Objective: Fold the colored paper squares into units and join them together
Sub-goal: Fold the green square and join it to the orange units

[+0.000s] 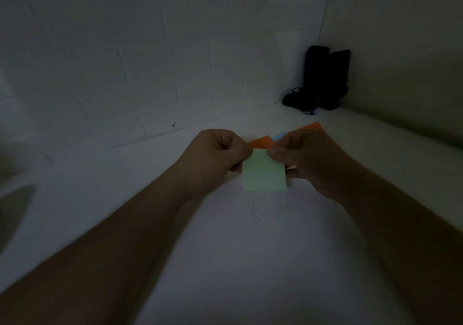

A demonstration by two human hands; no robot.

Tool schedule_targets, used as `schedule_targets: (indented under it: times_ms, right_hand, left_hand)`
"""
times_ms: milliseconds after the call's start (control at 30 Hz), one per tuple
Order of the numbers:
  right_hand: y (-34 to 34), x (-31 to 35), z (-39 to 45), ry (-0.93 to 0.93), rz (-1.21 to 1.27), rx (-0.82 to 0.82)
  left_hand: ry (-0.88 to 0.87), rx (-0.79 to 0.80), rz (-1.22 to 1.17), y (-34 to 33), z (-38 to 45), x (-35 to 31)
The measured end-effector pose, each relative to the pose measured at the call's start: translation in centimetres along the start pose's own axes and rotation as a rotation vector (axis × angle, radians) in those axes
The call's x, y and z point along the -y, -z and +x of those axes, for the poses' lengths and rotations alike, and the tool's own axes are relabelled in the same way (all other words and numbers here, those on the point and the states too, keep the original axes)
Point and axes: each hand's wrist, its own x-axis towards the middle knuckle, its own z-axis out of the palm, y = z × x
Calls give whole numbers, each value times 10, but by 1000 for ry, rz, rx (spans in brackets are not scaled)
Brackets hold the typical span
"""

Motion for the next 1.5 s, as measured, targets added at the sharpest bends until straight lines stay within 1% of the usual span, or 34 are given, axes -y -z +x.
schedule_targets:
  times_ms: [133, 467, 567, 700, 867, 1067, 1300, 1367, 1500]
  right_hand:
    - [1, 2, 1, -10, -13, -20]
    - [4, 1, -2, -37, -2, 47]
    - [3, 2, -3, -14, -6, 28]
    - [0, 6, -5, -52, 6, -8]
    - [2, 6, -5, -56, 59, -25]
    - [-2, 7, -4, -94, 103, -14]
    - [4, 5, 0, -143, 182, -79]
    - [5, 5, 1, -155, 206, -72]
    - [5, 4, 2, -162, 246, -69]
  left_hand:
    - [4, -28, -33, 1, 2, 1]
    - [30, -28, -76, 3, 3, 2]
    - [50, 4, -91, 1, 3, 0]
    - [75, 31, -123, 1, 1, 1]
    - [117, 28, -178, 0, 1, -1]
    - [116, 9, -198, -1, 1, -4]
    - [211, 49, -244, -6, -2, -6]
    - [203, 99, -218, -6, -4, -7]
    - [154, 178, -56, -3, -6, -5]
